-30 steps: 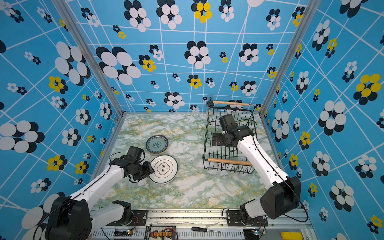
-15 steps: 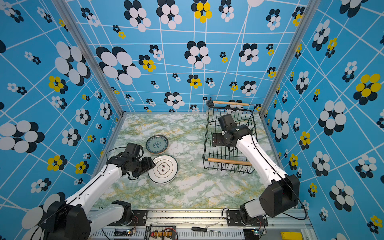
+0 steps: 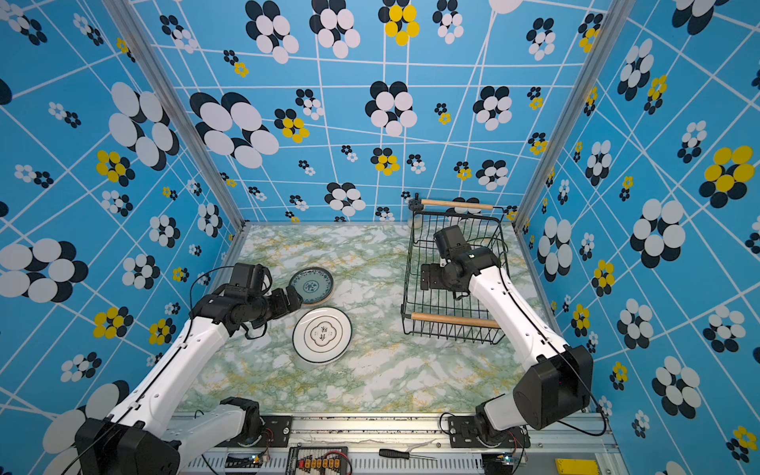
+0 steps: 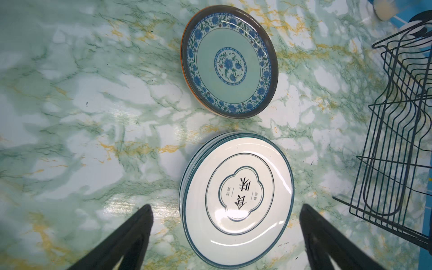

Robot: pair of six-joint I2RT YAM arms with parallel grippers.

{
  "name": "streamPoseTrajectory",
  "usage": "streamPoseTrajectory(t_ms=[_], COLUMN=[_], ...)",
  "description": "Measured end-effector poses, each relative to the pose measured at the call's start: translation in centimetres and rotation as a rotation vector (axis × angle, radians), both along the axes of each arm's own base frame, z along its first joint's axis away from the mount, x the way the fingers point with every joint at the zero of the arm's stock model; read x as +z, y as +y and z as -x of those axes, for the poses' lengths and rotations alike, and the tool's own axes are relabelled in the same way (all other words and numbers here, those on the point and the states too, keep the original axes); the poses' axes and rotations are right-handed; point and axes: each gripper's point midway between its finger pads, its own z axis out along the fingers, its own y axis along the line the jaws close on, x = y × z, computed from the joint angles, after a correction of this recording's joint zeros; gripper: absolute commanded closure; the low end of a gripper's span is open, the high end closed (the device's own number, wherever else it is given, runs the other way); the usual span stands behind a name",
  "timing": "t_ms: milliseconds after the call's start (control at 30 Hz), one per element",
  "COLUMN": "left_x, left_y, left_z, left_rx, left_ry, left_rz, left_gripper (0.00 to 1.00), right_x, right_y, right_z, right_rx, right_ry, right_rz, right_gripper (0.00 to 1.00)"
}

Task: Unload the plates from the dish rack
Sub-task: Place the plate among the plates, then reset both arms

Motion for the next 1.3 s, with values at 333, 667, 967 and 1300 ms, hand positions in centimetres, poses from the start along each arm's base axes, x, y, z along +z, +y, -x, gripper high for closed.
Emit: streamPoseTrajectory(t_ms=[333, 667, 967, 1300], left_x=[2.5, 6.2, 6.4, 5.1], left_y=[0.4, 3.1, 4.2, 6.3], left_z=[-0.6, -2.5, -3.7, -4.4], left_rx=[-0.011, 0.074, 0.086, 0.119], left_ry=[-0.047, -0.186, -0.396, -0.505], left_rz=[-0.035, -0.160, -0.228, -0.355], left_gripper=[0.01, 0.01, 0.01, 0.01], right_x=[1.8, 7.3, 6.9, 4.2], right_y=[-0.6, -6.3, -12.7, -21.7], right_z=[0.9, 2.3, 4.7, 7.2], right_rx=[-0.017, -0.188, -0.362, -0.701], right_ry=[-0.052, -0.378, -0.711, -0.778], right_rz=[-0.035, 0.068, 0.279, 0.438], right_gripper=[0.01, 0.01, 0.01, 0.01])
